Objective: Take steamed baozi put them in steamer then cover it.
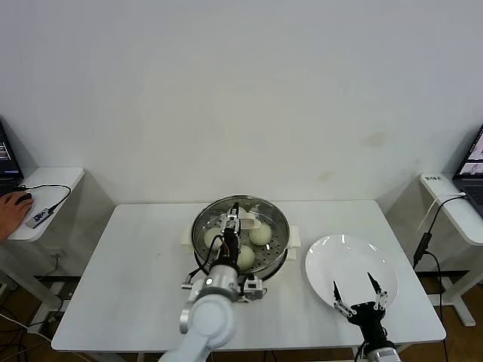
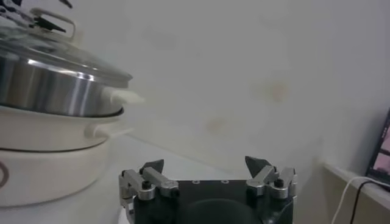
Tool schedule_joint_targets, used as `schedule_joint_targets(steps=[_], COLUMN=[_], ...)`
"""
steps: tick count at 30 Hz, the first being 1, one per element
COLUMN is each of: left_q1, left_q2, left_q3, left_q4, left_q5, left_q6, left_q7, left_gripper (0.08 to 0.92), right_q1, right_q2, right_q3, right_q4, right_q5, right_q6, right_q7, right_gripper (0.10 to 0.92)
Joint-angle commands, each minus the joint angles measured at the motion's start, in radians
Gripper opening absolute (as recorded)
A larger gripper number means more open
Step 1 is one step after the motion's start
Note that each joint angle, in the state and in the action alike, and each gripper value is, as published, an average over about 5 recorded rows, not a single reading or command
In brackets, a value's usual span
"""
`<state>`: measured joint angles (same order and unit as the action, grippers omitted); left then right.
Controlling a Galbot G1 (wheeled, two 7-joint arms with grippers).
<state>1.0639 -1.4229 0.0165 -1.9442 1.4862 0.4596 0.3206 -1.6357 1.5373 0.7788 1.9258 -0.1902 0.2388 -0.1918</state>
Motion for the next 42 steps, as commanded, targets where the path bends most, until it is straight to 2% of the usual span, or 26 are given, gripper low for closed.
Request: schedule_joint_targets(steps=[1, 4, 7, 10, 12, 17, 21, 30, 42], left_q1=[0.210, 0.336, 0.457, 0.513, 0.527, 0.609, 0.703, 0.815, 0.890], left_q2=[0.147, 0.194, 0.223, 0.219, 0.212, 0.210, 0.180, 0.113, 0.069], left_q3=[-0.033, -0.092, -0.202, -0.386, -0.489, -0.591, -0.590, -0.575, -0.561], left_q4=[-0.355, -0.447, -0.480, -0.428, -0.381, -0.311, -0.293, -0.183, -0.206], left_q5=[-0.226, -0.401, -0.704, -1.121, -1.342, -1.727, -1.800, -1.692, -1.604], left_q6=[-0.006, -0.026, -0.089, -0.280, -0.366, -0.380, -0.430, -0.675, -0.683], left_q7=[-0.047, -0.114, -0.261, -0.389, -0.441, -0.544, -0.572, -0.569, -0.507], left_gripper=[0.654, 0.741, 0.802, 0.820, 0.822, 0.823, 0.823, 0.823, 0.823], right_q1=[-0.001, -0.001, -0.005, -0.016, -0.028, -0.078, -0.139, -0.220, -0.225], right_q2=[-0.008, -0.014, -0.024, -0.041, -0.064, -0.151, -0.223, -0.271, -0.249], right_q3=[0.001, 0.003, -0.002, -0.018, -0.034, -0.060, -0.062, -0.080, -0.157], right_q4=[-0.002, -0.005, -0.004, 0.002, 0.010, 0.038, 0.071, 0.108, 0.105], right_q5=[0.003, 0.014, 0.036, 0.061, 0.080, 0.136, 0.218, 0.298, 0.283], right_q6=[-0.004, -0.008, -0.011, -0.015, -0.018, -0.033, -0.052, -0.065, -0.063], right_q7=[-0.002, -0.004, -0.005, -0.006, -0.007, -0.006, 0.009, 0.032, 0.040], right_gripper=[0.823, 0.823, 0.823, 0.823, 0.823, 0.823, 0.823, 0.823, 0.823])
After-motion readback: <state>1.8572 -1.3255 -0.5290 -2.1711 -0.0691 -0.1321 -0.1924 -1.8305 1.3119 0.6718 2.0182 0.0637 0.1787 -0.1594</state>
